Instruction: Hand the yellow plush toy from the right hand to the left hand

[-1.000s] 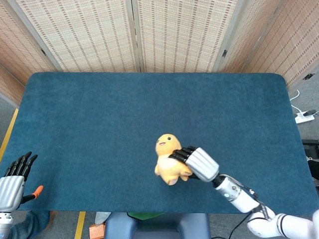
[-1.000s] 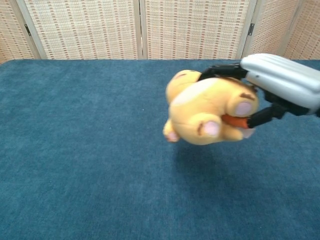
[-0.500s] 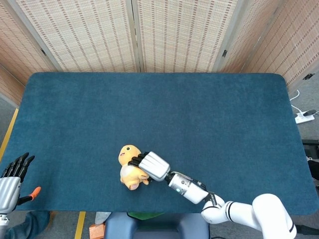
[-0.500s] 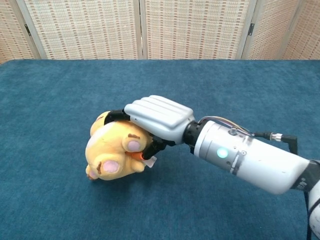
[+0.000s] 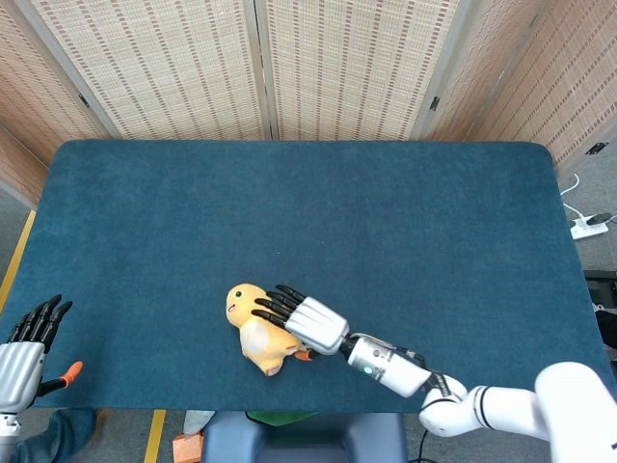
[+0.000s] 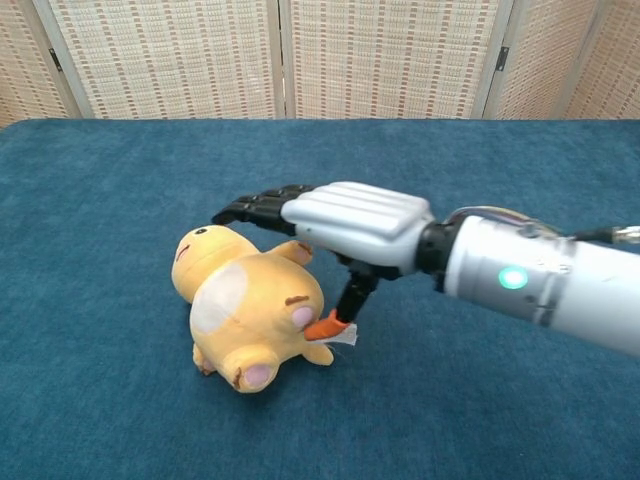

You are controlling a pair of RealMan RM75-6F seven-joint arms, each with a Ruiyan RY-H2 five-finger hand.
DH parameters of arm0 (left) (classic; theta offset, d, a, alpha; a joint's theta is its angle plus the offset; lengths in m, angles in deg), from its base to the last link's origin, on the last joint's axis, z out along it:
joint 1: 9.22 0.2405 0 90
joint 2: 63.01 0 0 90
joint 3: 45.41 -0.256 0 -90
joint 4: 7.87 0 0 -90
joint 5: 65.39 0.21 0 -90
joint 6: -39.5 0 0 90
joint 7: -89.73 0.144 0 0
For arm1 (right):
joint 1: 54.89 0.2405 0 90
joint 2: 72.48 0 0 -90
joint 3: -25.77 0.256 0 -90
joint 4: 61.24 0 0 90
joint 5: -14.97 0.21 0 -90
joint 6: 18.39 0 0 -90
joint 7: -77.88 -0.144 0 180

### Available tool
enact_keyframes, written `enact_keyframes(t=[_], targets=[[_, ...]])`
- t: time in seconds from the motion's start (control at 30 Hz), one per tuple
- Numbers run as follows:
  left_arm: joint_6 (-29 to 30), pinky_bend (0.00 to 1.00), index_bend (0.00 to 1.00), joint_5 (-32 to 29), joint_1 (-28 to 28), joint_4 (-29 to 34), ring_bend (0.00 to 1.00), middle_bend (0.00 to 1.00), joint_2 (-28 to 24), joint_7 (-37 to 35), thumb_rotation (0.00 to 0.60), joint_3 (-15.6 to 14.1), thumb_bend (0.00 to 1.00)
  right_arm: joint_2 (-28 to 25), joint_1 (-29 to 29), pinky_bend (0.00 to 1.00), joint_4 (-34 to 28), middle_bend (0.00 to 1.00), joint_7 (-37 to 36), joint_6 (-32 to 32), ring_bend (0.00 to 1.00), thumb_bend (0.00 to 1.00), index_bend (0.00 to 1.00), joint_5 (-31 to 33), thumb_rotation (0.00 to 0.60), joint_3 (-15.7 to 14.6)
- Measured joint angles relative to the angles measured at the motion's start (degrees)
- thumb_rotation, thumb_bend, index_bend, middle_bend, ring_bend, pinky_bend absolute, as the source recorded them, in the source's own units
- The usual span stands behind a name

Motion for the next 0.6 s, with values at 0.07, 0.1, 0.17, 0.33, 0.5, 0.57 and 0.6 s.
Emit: enact_keyframes(t=[0.07,0.1,0.17,0.33,0.5,0.57,0.6], targets=[[-0.06,0.12,0.0,0.79,-0.28,-0.21,0.0,0.0,0.25,-0.24,0.6,-0.13,0.25,-5.14,-1.99,0.0,-4.04,0.0,-1.15,2.61,0.0,0.01,0.0,-0.87,0.6,-2.39],[0.0,0.12,0.0,1.3,-0.41,-0.33,0.0,0.0,0.39,-0.45,0.6,-0.2,0.25,-7.43,-2.99,0.0,-5.49,0.0,-1.66,3.92,0.0,0.01,0.0,-1.34,0.6,-3.57],[0.17,0.12,0.0,2.95,-0.84,-0.62,0.0,0.0,0.76,-1.4,0.6,-0.46,0.25,-12.77,-5.81,0.0,-8.2,0.0,-3.01,7.64,0.0,0.01,0.0,-2.55,0.6,-6.67],[0.05,0.12,0.0,8.87,-3.16,-0.97,0.0,0.0,1.93,-3.71,0.6,-1.26,0.25,-21.79,-13.86,0.0,-10.54,0.0,-6.73,19.12,0.0,0.01,0.0,-4.83,0.6,-12.51],[-5.11,0.12,0.0,13.72,-8.37,2.74,0.0,0.0,2.67,-2.71,0.6,-1.91,0.25,-24.96,-21.96,0.0,-9.16,0.0,-10.47,31.53,0.0,0.02,0.0,-5.78,0.6,-14.71],[-8.93,0.12,0.0,14.55,-11.04,5.92,0.0,0.0,2.79,-1.64,0.6,-1.83,0.24,-26.05,-24.82,0.0,-7.87,0.0,-13.41,35.82,0.0,0.02,0.0,-6.18,0.6,-15.22],[-10.6,0.12,0.0,14.77,-12.14,7.38,0.0,0.0,2.93,-0.69,0.6,-1.67,0.24,-26.5,-25.74,0.0,-7.29,0.0,-14.82,37.11,0.0,0.02,0.0,-6.31,0.6,-15.35]])
